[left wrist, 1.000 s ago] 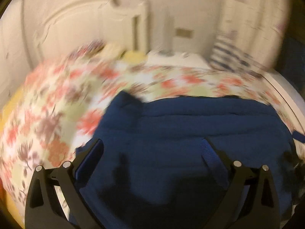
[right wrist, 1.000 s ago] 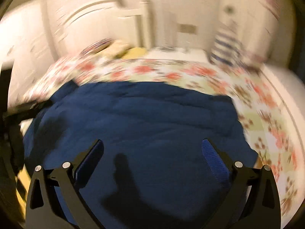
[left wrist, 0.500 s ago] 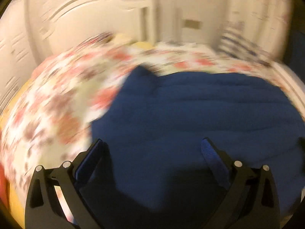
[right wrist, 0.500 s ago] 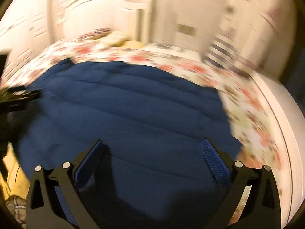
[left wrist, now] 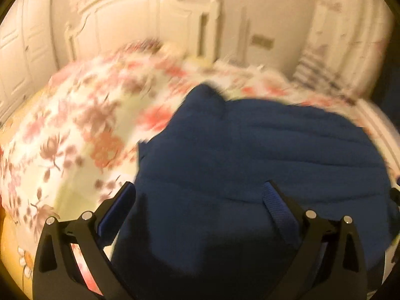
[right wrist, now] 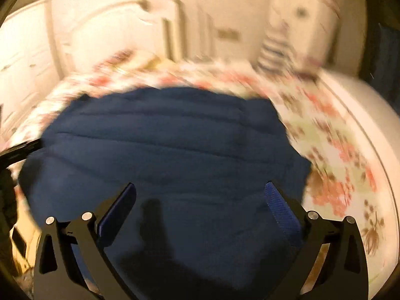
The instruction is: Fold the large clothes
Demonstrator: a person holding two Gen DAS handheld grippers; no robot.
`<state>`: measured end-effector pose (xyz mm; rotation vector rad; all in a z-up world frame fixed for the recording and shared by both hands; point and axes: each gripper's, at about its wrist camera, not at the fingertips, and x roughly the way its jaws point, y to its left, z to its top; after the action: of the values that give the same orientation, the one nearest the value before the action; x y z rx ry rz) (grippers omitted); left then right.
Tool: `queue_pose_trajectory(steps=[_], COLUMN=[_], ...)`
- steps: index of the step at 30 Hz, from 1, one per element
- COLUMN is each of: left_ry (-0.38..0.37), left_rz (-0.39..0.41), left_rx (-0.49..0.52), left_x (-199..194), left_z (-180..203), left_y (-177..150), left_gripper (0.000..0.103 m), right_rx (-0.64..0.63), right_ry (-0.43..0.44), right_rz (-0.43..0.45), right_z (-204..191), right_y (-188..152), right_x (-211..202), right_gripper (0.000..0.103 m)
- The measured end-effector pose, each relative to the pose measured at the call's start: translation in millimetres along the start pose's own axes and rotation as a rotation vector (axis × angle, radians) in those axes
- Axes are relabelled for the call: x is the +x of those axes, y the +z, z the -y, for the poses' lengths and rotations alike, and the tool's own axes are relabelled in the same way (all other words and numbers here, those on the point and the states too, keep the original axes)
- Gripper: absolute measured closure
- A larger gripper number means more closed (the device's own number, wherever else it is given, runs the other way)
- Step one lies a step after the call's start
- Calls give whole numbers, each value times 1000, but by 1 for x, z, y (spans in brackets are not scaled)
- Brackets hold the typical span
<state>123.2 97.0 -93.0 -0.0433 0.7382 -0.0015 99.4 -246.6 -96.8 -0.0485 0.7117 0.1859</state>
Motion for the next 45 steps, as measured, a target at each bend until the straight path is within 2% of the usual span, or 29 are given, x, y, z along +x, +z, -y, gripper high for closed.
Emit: queue_pose_trajectory(steps=[1, 3, 5, 6, 8, 10, 12, 16, 18, 19, 21, 29, 33, 36, 38, 41, 45], left_ry=[-23, -61, -69, -78, -64, -91, -105, -106, -97, -96, -98, -95, -95, -96, -97, -98, -99], left_rz=[26, 62, 45, 13, -59, -39, -59, -66, -63, -64, -68, -70, -70, -72, -73, -70, -67], left_rx=[32, 159, 252, 277, 291, 293, 289, 277, 282, 281, 281, 282, 282, 282, 282, 280, 279], left_x=[-11, -28, -24, -14, 10, 14, 15, 14, 12, 12, 15, 17, 16, 17, 17, 17, 17], left_z=[12, 49, 78, 88, 96, 91, 87, 83, 83, 84, 85, 84, 84, 84, 84, 84, 84], left_y=[-2, -13, -24, -31, -44, -48, -45, -47, -50, -50, -48, -47, -48, -48, -48, -48, -49], left_gripper=[2, 2, 2, 2, 2, 2, 2, 2, 2, 2, 2, 2, 2, 2, 2, 2, 2], right_rx=[-40, -160, -277, -306, -292, -278, -276, -171, -111, -85, -19, 44, 74, 178, 263, 399, 560], right_ry=[23, 75, 84, 66, 63, 114, 109, 37, 4, -1, 51, 61, 34, -12, -11, 48, 254], right_rz=[20, 42, 7, -23, -76, -47, -58, -35, -57, -68, -55, -63, -61, -64, -46, -25, -9], right_z=[-12, -46, -74, -80, -77, -65, -57, -17, 7, 18, 36, 46, 58, 80, 96, 115, 119], right_y=[-1, -7, -17, -22, -32, -37, -35, -28, -37, -44, -58, -64, -72, -83, -93, -114, -150], right_x=[-7, -18, -10, 0, 21, 21, 15, -2, 0, 3, 4, -14, -21, -35, -48, -63, -75], right_gripper=[5, 5, 5, 5, 4, 5, 5, 5, 5, 5, 4, 5, 5, 5, 5, 5, 8])
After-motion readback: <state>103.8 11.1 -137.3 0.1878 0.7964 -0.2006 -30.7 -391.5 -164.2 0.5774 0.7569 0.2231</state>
